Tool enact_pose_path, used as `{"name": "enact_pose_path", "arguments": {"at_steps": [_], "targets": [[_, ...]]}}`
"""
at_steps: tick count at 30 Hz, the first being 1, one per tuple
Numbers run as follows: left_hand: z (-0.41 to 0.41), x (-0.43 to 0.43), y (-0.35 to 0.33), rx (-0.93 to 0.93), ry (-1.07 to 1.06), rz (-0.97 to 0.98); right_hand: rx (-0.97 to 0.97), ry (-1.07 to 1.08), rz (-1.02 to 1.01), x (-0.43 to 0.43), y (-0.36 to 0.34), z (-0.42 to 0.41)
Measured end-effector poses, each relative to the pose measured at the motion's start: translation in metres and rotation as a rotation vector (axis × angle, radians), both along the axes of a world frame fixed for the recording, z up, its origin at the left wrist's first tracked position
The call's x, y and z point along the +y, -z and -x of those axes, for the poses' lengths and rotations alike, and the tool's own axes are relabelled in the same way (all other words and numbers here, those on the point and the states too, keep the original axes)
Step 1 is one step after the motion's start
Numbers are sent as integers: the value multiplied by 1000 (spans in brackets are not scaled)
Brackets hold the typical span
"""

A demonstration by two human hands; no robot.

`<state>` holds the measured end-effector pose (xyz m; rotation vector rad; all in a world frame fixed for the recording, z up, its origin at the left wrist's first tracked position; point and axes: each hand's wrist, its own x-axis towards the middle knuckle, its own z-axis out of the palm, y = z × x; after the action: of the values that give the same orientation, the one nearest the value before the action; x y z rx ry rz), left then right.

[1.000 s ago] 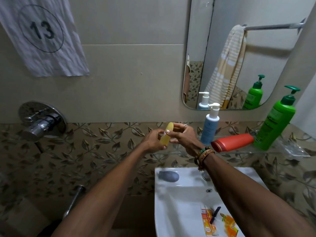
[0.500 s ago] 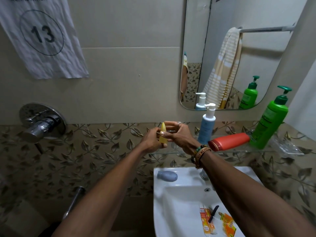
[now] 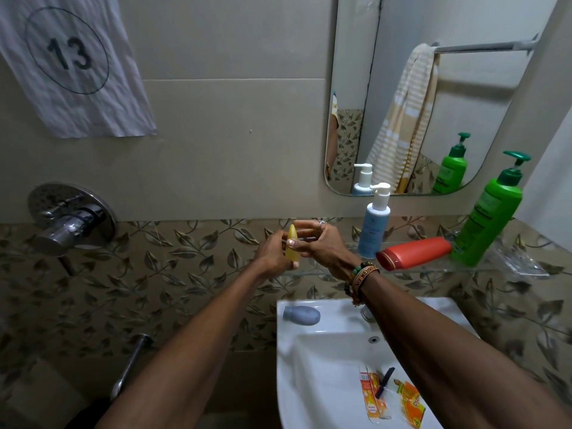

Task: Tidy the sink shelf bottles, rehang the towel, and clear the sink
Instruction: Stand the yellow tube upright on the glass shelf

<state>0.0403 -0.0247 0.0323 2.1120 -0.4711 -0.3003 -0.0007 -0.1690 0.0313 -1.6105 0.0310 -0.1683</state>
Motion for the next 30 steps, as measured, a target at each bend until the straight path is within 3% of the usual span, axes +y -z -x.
{"name": "enact_pose_path", "arguments": {"at_steps": [30], "targets": [[-3, 0, 3, -9, 28, 9, 45, -17, -3, -8, 19, -8]]}}
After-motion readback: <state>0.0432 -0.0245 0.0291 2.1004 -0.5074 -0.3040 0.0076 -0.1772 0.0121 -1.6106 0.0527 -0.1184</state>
